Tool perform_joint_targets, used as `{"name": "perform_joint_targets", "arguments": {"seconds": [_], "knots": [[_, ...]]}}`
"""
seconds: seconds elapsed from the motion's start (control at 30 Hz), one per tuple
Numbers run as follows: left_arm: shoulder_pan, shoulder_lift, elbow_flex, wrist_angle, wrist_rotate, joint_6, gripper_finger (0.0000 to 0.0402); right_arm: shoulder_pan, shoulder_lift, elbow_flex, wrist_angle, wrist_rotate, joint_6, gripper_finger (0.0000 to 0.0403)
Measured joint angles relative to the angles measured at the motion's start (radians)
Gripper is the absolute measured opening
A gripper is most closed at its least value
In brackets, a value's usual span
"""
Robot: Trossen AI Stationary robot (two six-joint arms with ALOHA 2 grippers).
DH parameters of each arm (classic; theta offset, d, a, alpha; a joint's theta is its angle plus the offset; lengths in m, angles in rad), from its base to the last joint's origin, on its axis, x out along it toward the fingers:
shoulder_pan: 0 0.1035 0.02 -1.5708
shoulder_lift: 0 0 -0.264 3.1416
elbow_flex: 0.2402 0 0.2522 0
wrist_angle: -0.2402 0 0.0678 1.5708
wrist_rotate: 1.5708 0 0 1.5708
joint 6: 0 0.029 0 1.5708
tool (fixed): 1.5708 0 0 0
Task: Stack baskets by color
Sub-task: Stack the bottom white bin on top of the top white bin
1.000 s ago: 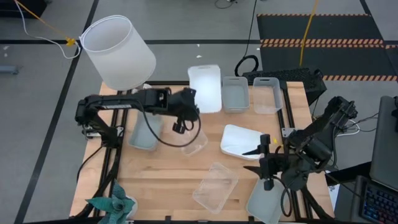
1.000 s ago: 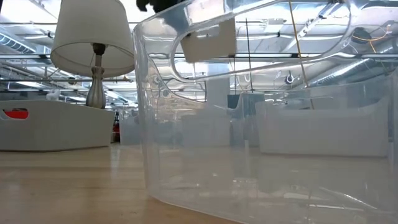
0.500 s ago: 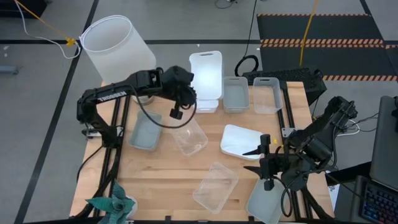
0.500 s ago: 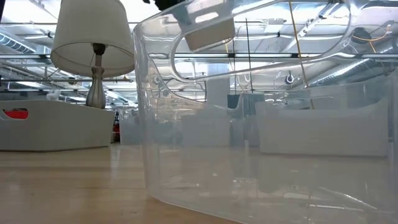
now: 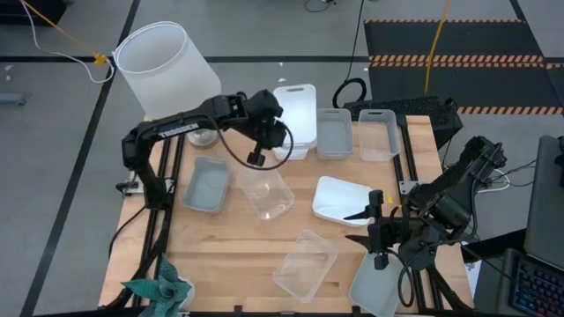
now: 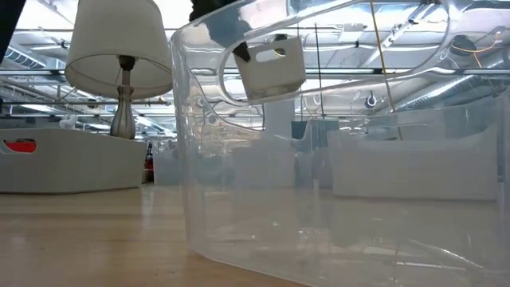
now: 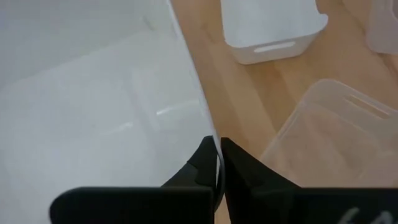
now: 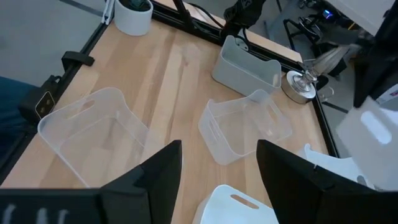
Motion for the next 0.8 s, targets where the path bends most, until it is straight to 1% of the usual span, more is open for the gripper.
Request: {"name": "perform_joint_targets", "arguments": {"seconds": [0.1, 0.23, 0.43, 0.63, 0.8], "knots": [[0.015, 0.023, 0.0, -0.013, 0.008, -0.012, 0.0004, 0.0, 0.0, 0.0, -0.003, -0.001, 0.0, 0.0201], [0.034, 0.046, 0.0, -0.022, 0.002, -0.019, 0.001, 0.0, 0.0, 0.0, -0.007, -0.001, 0.0, 0.0201], [0.052, 0.085, 0.0, -0.025, 0.029, -0.019, 0.0005, 0.0, 0.0, 0.0, -0.008, -0.002, 0.0, 0.0201], [0.072, 0.117, 0.0, -0.034, 0.029, -0.019, 0.0011, 0.0, 0.0, 0.0, -0.008, -0.002, 0.0, 0.0201], [0.089, 0.137, -0.006, -0.047, 0.046, -0.019, 0.0005, 0.0, 0.0, 0.0, -0.012, -0.005, 0.0, 0.0201]]}}
